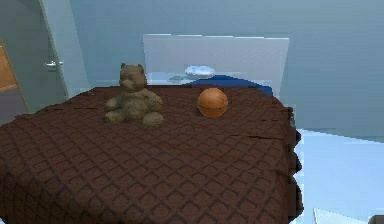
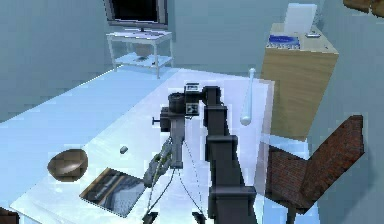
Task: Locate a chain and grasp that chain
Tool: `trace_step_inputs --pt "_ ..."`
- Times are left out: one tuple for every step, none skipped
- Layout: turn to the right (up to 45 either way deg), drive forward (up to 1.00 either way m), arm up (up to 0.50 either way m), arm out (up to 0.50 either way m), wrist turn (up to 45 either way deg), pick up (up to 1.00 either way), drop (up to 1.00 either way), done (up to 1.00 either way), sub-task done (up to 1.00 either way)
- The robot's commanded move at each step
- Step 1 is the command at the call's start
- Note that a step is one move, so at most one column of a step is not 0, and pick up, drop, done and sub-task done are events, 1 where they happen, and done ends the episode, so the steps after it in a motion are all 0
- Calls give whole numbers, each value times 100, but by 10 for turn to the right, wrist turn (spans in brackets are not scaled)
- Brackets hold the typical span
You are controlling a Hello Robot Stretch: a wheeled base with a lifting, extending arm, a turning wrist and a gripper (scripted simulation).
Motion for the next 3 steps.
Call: trace_step_inputs --pt "0 0 0 0 450 0 0 0 0" --pt "0 0 0 0 450 0 0 0 0" --pt "0 0 0 0 420 0 0 0 0"
